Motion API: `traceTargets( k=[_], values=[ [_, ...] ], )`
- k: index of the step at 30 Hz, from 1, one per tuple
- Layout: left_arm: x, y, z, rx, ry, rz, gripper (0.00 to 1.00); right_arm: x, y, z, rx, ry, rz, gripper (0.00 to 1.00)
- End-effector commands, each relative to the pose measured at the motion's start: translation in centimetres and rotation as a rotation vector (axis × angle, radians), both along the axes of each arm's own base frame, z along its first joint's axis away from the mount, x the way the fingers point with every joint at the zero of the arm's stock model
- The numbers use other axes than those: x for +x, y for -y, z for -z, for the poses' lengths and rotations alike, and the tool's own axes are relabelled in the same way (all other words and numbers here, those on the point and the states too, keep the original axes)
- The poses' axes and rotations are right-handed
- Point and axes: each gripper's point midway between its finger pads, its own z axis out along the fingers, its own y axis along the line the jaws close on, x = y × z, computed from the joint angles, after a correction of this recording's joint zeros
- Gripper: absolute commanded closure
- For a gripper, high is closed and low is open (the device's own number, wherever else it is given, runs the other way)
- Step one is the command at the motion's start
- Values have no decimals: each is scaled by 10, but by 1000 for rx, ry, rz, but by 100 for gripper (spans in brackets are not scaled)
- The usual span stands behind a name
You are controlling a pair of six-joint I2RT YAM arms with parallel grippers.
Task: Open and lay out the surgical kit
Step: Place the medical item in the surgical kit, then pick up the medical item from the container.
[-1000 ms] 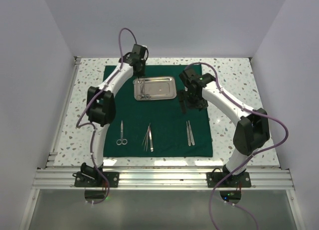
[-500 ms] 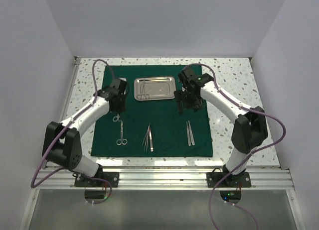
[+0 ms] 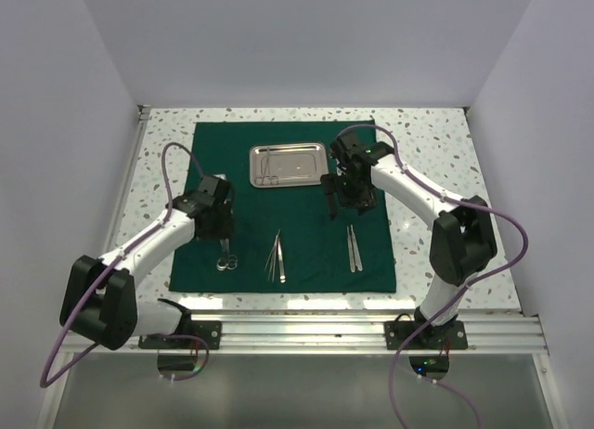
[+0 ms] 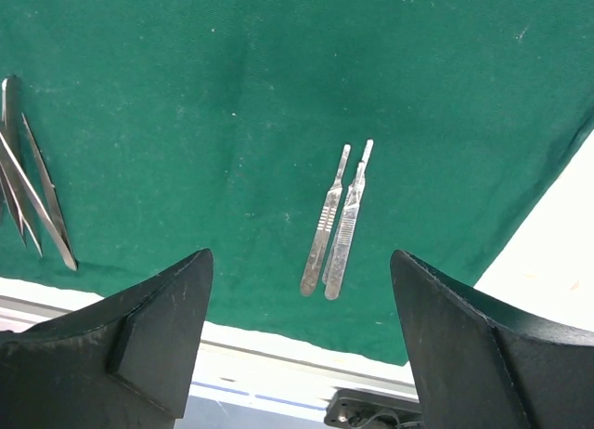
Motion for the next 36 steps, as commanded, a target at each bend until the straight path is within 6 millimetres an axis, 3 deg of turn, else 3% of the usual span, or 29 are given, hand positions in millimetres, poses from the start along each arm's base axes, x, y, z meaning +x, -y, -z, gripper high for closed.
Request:
traceTargets(
  k=[1,3,5,6,8,9,10,11,12,13,14,15,16,17,18,19,20,21,22,24,25,27,36],
  values=[
    [38,14,-32,-30,105,0,47,2,-1,-16,35,48,-1,19],
    [59,17,-50,-13,152,26,47,3,5,-19,11,65,3,18],
    [77,20,-49,23,150,67,48,2,10,-20,-7,77,8,18],
    [97,26,-66,18,198,76,48,2,12,-21,-12,82,8,18],
    [119,32,-58,40,171,108,50,1,15,-24,-21,94,10,18],
    [141,39,-75,28,219,114,50,1,18,-25,-36,99,10,18],
    [154,43,-60,40,188,134,50,1,20,-26,-43,105,13,18],
    [166,46,-59,26,192,142,51,1,23,-29,-50,112,16,18],
    [188,54,-73,8,243,146,51,2,25,-30,-59,119,19,18],
    [200,59,-52,11,204,156,52,2,27,-32,-64,123,23,18],
    [211,62,-49,2,204,167,53,2,29,-32,-70,125,25,17],
    [232,69,-63,-12,246,173,53,2,31,-35,-72,131,28,17],
    [243,72,-38,-3,204,184,54,2,33,-36,-81,136,37,17],
    [253,76,-35,-9,203,187,54,0,36,-38,-86,134,44,18],
    [273,83,-51,-23,253,192,54,-1,38,-39,-87,138,50,18],
    [281,87,-28,-20,221,201,55,-3,40,-41,-94,139,57,18],
    [290,91,-26,-25,227,208,55,-4,42,-42,-100,143,64,17],
    [307,97,-40,-41,270,209,55,-8,45,-40,-110,134,66,17],
    [313,99,-18,-41,241,214,55,-9,48,-42,-117,140,70,18],
    [331,108,-23,-65,281,222,55,-13,56,-39,-152,128,75,17],
    [334,110,-8,-67,263,228,57,-15,58,-38,-162,119,73,18],
    [341,115,-3,-78,283,232,61,-18,61,-36,-174,109,76,17],
    [335,104,51,14,206,227,67,-8,59,-32,-197,84,78,18]
  ],
)
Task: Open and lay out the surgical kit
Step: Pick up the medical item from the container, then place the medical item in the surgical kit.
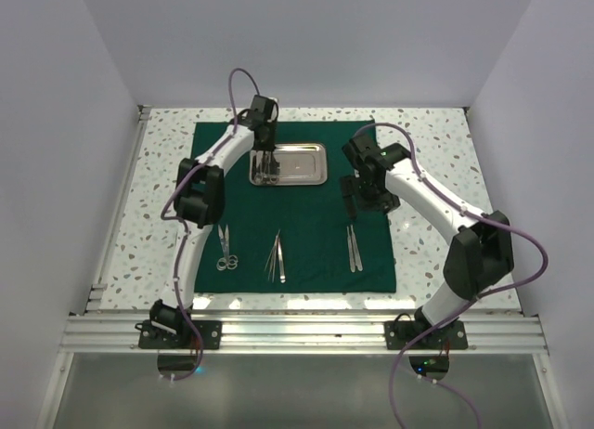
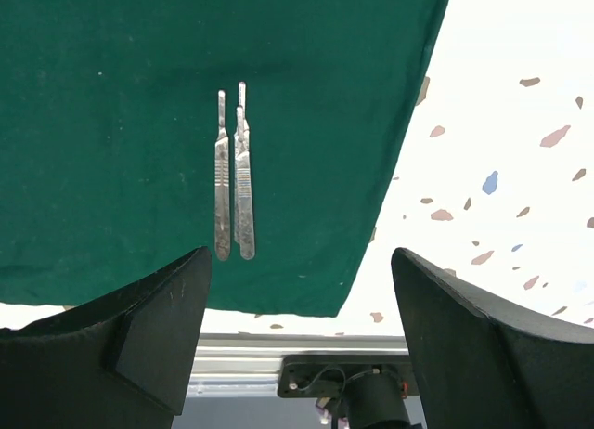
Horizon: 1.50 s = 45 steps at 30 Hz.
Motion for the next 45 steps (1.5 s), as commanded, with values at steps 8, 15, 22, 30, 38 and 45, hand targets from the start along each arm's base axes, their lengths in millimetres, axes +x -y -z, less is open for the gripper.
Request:
traceTargets(
  k=[8,15,22,30,38,45],
  values=[
    [-34,-24,52,219,-90,20,79,20,-7,-4,-2,1,-6,17],
    [-63,-31,79,264,-190,40,86,18,-7,4,12,-11,-17,17],
    [-58,-22,62,228,-184,42,100,18,-8,4,31,-1,-25,18],
    [-22,-10,-51,158,16,11,100,21,-12,-1,65,25,-26,18],
    [-37,-24,-136,131,128,-42,100,19,-23,-3,123,13,-27,18],
    [-125,-57,-131,126,69,-100,100,24,-28,-9,151,30,-28,19]
  ],
)
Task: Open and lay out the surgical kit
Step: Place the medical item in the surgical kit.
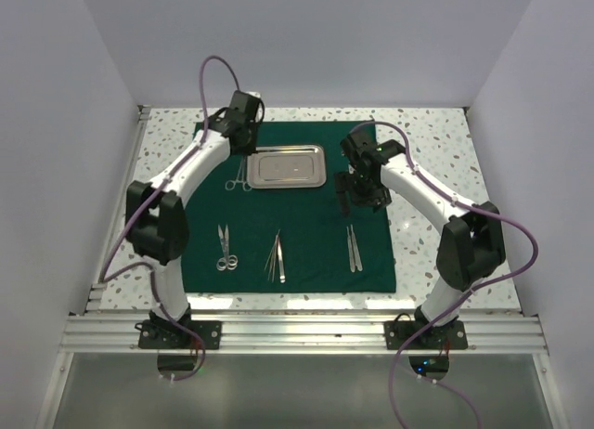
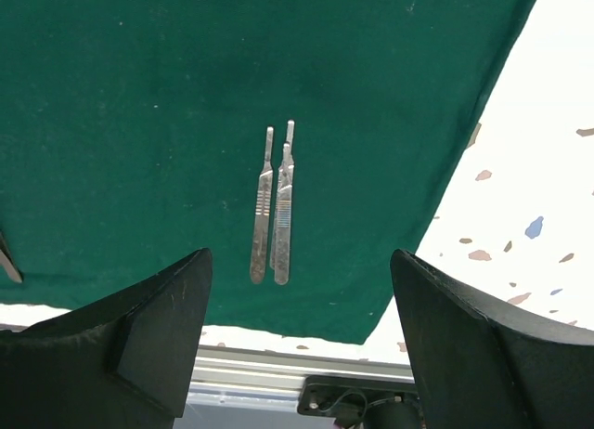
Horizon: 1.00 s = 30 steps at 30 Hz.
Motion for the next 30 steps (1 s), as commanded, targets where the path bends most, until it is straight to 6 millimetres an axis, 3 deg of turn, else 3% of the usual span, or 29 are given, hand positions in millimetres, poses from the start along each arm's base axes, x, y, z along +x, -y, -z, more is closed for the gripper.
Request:
traceTargets(
  k=[1,2,3,4,5,6,7,8,9,11,14,18,20,21,23,24,27,30],
  values=[
    [-51,-22,2,-22,-20,-70,100,5,-10,-24,77,62,-3,19],
    [-79,-31,31,-1,-97,-76,100,6,-10,-24,83,66,1,19],
    [-92,-35,20,-20,-76,-85,100,5,-11,-24,92,63,4,19],
    [-106,-39,26,-34,-90,-105,100,4,-13,-24,100,61,5,19],
    [-130,-46,48,-24,-144,-108,100,6,-14,-24,107,70,9,19],
    [-141,-48,40,-47,-121,-114,100,4,-14,-23,109,67,9,18],
    [-151,-50,44,-66,-124,-130,100,4,-14,-22,112,64,13,18],
    [-170,-55,61,-58,-162,-135,100,4,-15,-22,118,64,14,18],
    [-177,-57,57,-76,-142,-142,100,3,-16,-21,123,59,14,18],
    [-195,-61,73,-89,-162,-157,100,1,-19,-20,136,51,9,19],
    [-207,-67,82,-102,-147,-179,100,-1,-20,-19,150,44,12,18],
    [-206,-69,84,-110,-110,-192,100,-5,-19,-21,152,47,14,19],
    [-203,-70,84,-99,-103,-199,95,-7,-18,-22,152,46,12,18],
    [-202,-70,87,-91,-113,-195,81,-6,-17,-23,150,51,13,18],
    [-198,-70,84,-83,-112,-189,65,-7,-17,-29,162,72,8,18],
    [-196,-69,83,-78,-115,-186,51,-6,-17,-32,170,84,9,17],
    [-183,-66,58,-86,-70,-183,25,-3,-19,-46,204,145,6,15],
    [-166,-64,22,-82,-16,-179,18,-2,-20,-67,248,223,6,12]
  ],
)
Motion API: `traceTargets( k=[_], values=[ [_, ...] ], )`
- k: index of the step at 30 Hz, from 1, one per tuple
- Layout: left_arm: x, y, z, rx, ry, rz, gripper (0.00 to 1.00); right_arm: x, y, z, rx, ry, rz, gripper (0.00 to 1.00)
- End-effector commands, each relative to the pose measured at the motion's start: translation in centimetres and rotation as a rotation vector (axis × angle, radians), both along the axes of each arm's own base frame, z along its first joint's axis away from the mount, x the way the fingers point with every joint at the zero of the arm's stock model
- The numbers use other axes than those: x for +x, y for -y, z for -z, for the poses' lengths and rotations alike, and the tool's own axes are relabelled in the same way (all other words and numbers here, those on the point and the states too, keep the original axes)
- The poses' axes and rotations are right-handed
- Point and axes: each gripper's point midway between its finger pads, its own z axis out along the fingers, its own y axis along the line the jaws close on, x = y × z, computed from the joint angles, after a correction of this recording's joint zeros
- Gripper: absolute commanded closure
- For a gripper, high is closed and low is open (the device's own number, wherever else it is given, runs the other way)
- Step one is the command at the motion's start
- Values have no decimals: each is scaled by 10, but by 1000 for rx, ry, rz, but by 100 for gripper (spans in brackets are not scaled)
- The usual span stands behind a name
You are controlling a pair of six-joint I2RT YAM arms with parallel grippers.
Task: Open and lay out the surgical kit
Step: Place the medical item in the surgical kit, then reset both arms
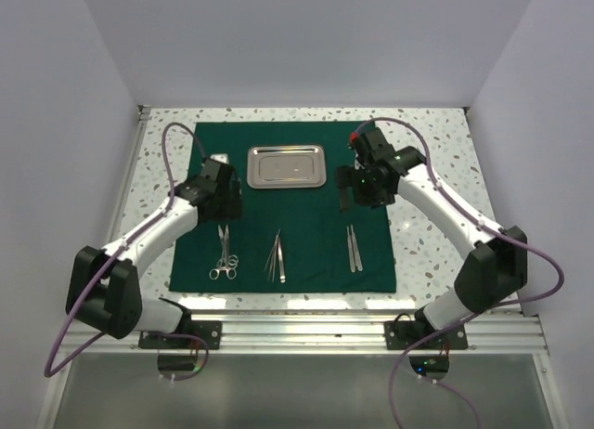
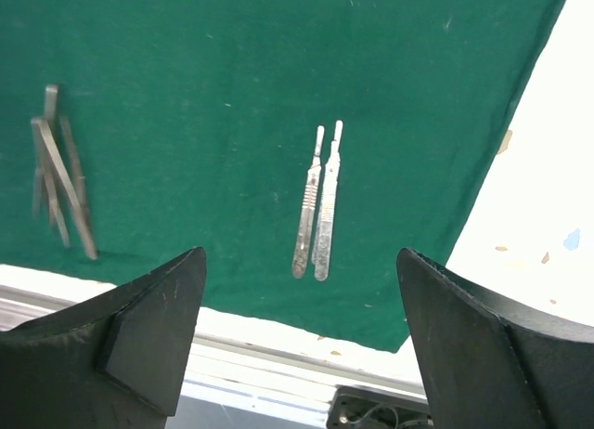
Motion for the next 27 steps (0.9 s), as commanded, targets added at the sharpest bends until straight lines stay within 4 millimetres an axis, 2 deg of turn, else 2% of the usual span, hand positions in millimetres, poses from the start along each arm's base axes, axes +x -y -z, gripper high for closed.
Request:
traceTargets(
  k=[1,4,6,7,8,9,10,11,14,19,24,27],
  values=[
    [43,10,-75,-14,174,0,17,5,-6,-41,104,140,4,11],
    [53,16,-104,-36,219,19,17,5,-7,-69,161,237,12,7],
    [60,22,-134,-74,282,34,19,8,-8,-89,206,314,20,5],
    [63,24,-151,-94,322,35,19,5,-3,-107,228,375,35,5],
    [62,27,-168,-125,371,44,19,6,-1,-117,238,421,51,4],
    [62,28,-180,-143,413,50,20,9,10,-124,219,467,104,4],
    [65,31,-193,-170,473,59,19,6,19,-140,231,528,137,2],
    [61,31,-210,-195,528,73,18,5,22,-144,234,551,160,1],
    [59,29,-235,-201,634,94,17,-1,32,-166,244,631,163,2],
    [61,22,-252,-166,714,107,16,-5,36,-186,257,682,162,2],
    [65,18,-260,-133,730,104,16,-1,34,-205,291,736,166,2],
    [67,15,-258,-96,735,114,16,5,41,-204,274,756,215,2]
  ],
)
